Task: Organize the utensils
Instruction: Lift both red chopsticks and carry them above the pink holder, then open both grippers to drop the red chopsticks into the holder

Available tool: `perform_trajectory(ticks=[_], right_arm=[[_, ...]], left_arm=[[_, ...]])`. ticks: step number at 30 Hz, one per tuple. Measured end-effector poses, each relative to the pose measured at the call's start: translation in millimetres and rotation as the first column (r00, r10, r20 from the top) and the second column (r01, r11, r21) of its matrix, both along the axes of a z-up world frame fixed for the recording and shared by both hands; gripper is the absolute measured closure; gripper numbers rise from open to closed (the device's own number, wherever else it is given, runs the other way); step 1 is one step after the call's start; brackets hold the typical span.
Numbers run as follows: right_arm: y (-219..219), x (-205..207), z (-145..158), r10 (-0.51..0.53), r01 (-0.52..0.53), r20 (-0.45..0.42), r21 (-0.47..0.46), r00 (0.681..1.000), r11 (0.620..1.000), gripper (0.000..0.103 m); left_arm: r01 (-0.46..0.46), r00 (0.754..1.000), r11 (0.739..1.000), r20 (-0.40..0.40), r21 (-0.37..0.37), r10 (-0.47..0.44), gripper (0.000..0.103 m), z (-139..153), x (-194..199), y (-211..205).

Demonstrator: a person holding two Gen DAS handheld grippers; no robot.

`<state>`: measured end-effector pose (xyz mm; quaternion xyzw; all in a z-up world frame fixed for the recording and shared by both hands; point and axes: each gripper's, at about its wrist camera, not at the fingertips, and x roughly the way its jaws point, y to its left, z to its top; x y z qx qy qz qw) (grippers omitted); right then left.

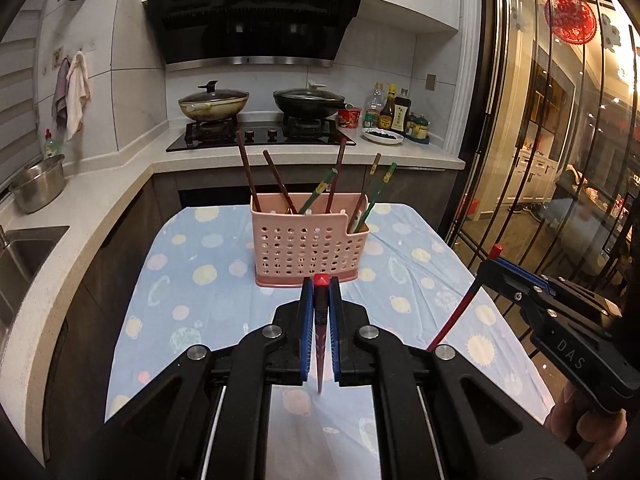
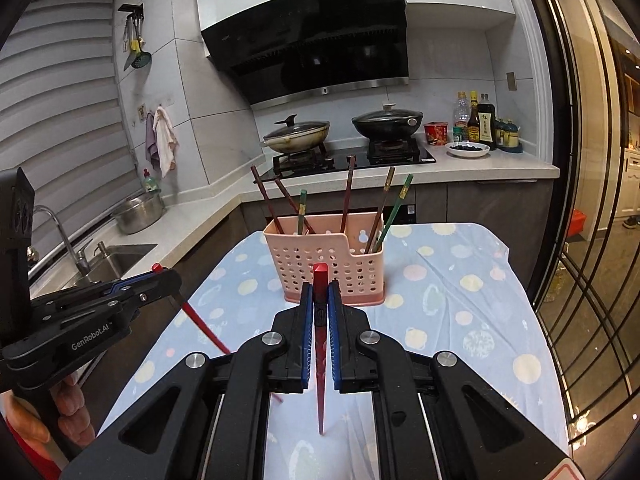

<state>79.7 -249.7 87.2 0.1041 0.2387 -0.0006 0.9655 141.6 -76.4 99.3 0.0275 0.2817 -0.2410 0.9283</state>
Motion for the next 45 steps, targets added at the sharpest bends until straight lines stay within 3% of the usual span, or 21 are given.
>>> perform_trajectory(ticks=[11,25,35,45], right_arm=[[-21,51,62,-0.02,0.022,0.113,-0.018,0.993,1.0,0.096],[-42,160,132,-0.055,0.062,0.199,-0.028,0.978,0.998,0.096],[-29,225,106,-0.021,0.027,0.124,-0.041,0.992,0.999,0.096],[-24,244,67,-0.007,0.009,0.043,-0.047,0.999,0.999,0.096]], left_arm=[[-0.006,0.996,0.999,0.094,-0.033,0.009,0.096,52,44,3],[-0.053,0.971,0.998,0.233,-0.047,0.062,0.096,133,129,-17],[-0.066,0.977,0.997,0.202,-0.025,0.07,0.096,121,180,-36],[-0.069,0.989,0.998,0.128,-0.001,0.068,0.096,92,206,-40]])
